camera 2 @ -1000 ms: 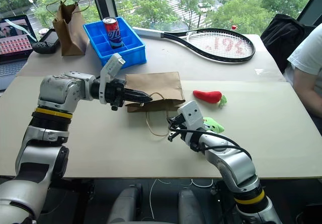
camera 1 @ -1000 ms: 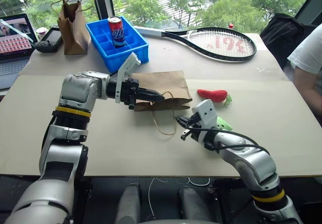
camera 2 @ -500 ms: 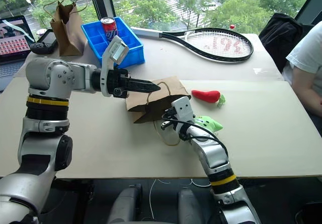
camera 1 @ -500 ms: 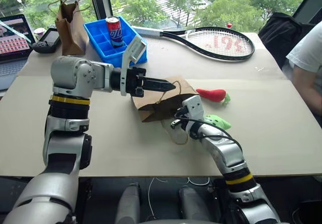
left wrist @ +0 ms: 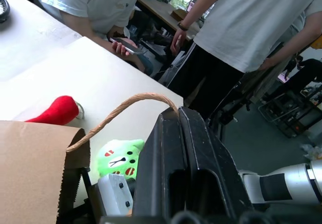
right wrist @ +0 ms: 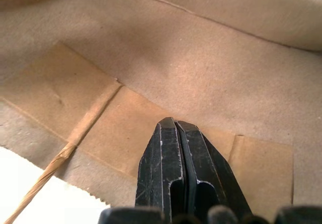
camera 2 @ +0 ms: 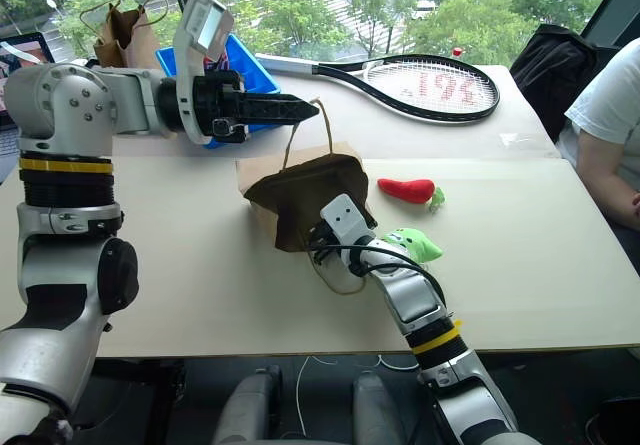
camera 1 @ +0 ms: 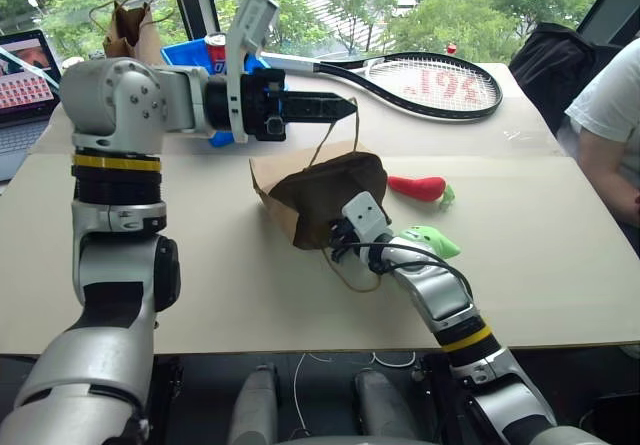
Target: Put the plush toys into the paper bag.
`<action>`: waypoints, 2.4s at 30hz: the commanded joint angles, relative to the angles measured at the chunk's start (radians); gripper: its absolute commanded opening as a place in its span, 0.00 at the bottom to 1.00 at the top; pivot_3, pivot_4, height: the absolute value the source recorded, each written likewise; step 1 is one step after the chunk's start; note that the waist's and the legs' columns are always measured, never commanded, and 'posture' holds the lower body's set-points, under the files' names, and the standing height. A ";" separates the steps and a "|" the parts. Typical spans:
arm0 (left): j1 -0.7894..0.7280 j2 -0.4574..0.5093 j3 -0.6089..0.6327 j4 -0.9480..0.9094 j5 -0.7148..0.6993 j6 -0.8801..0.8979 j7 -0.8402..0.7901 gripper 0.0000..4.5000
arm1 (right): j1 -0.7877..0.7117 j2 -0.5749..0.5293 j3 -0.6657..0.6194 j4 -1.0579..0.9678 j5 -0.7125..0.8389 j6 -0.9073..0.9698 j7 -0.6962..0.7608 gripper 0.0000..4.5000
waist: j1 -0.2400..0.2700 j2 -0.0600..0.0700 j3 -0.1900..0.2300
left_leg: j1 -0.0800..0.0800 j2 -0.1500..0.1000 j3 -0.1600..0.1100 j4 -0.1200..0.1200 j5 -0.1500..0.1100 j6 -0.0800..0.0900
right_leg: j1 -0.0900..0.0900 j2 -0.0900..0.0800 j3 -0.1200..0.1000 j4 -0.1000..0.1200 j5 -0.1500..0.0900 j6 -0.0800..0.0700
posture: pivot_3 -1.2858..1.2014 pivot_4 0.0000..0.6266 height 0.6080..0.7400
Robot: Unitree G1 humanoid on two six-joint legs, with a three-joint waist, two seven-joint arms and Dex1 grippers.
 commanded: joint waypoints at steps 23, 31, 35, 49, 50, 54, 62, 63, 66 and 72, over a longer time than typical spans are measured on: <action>0.118 0.035 -0.056 -0.168 -0.030 -0.225 0.005 0.00 | 0.044 -0.042 -0.085 -0.294 0.038 0.240 0.056 0.02 | 0.005 0.000 0.000 | -0.001 0.000 0.000 0.001 0.000 0.000 | 0.000 0.000 0.000 0.000 0.000 0.000 | 0.52 0.24 0.93; 0.144 -0.012 -0.054 -0.197 -0.074 -0.214 0.036 0.00 | 0.047 -0.080 -0.101 -0.488 0.078 0.435 0.071 0.02 | 0.004 0.000 0.000 | -0.001 0.000 0.000 0.001 0.000 0.000 | 0.000 0.000 0.000 0.000 0.000 0.000 | 0.52 0.24 0.93; 0.171 -0.021 -0.049 -0.231 -0.110 -0.181 0.051 0.00 | 0.017 -0.061 -0.241 -0.553 0.131 0.484 0.039 0.13 | 0.005 0.000 0.000 | -0.001 0.000 0.000 0.001 0.000 0.000 | 0.000 0.000 0.000 0.000 0.000 0.000 | 0.52 0.24 0.93; 0.229 -0.081 0.034 -0.332 -0.268 -0.011 0.235 0.00 | 0.174 -0.345 -0.607 -0.692 0.352 0.811 0.152 1.00 | 0.021 0.000 0.000 | -0.001 -0.001 0.000 0.001 0.000 0.000 | 0.000 -0.001 0.000 -0.001 0.000 0.000 | 0.52 0.24 0.93; 0.230 -0.080 0.032 -0.332 -0.269 -0.012 0.238 0.00 | 0.204 -0.361 -0.609 -0.700 0.367 0.837 0.162 1.00 | 0.021 0.000 0.000 | -0.001 -0.001 0.000 0.001 0.000 0.000 | 0.000 -0.001 0.000 -0.001 0.000 0.000 | 0.52 0.24 0.93; 0.226 -0.075 0.021 -0.328 -0.272 -0.018 0.240 0.00 | 0.305 -0.401 -0.537 -0.692 0.356 0.835 0.136 1.00 | 0.021 0.000 0.000 | 0.000 -0.001 0.000 0.001 0.000 0.000 | 0.001 -0.001 0.000 -0.001 0.000 -0.001 | 0.52 0.24 0.93; 0.219 -0.060 0.001 -0.317 -0.268 -0.034 0.227 0.00 | 0.358 -0.386 -0.557 -0.656 0.378 0.764 0.122 0.53 | 0.024 0.000 0.000 | 0.000 -0.001 0.000 0.001 0.000 0.000 | 0.001 -0.001 0.000 -0.002 -0.001 0.001 | 0.52 0.24 0.93; 0.218 -0.059 -0.001 -0.316 -0.268 -0.036 0.226 0.00 | 0.356 -0.401 -0.577 -0.658 0.387 0.756 0.136 0.46 | 0.025 0.000 0.000 | 0.000 -0.001 0.000 0.001 0.000 0.000 | 0.001 -0.001 0.000 -0.002 -0.001 0.001 | 0.52 0.24 0.93; 0.216 -0.057 -0.009 -0.309 -0.264 -0.045 0.219 0.00 | 0.320 -0.462 -0.624 -0.667 0.424 0.755 0.180 0.23 | 0.026 0.000 0.000 | 0.000 -0.001 0.000 0.001 0.000 0.000 | 0.001 -0.001 0.000 -0.002 -0.001 0.001 | 0.52 0.24 0.93; 0.219 -0.045 -0.038 -0.307 -0.248 -0.079 0.184 0.00 | 0.099 -0.539 -0.609 -0.722 0.531 0.869 0.201 0.00 | 0.019 0.000 0.000 | 0.000 -0.001 -0.001 0.000 0.000 0.000 | 0.000 0.000 0.001 -0.002 -0.001 0.001 | 0.52 0.24 0.93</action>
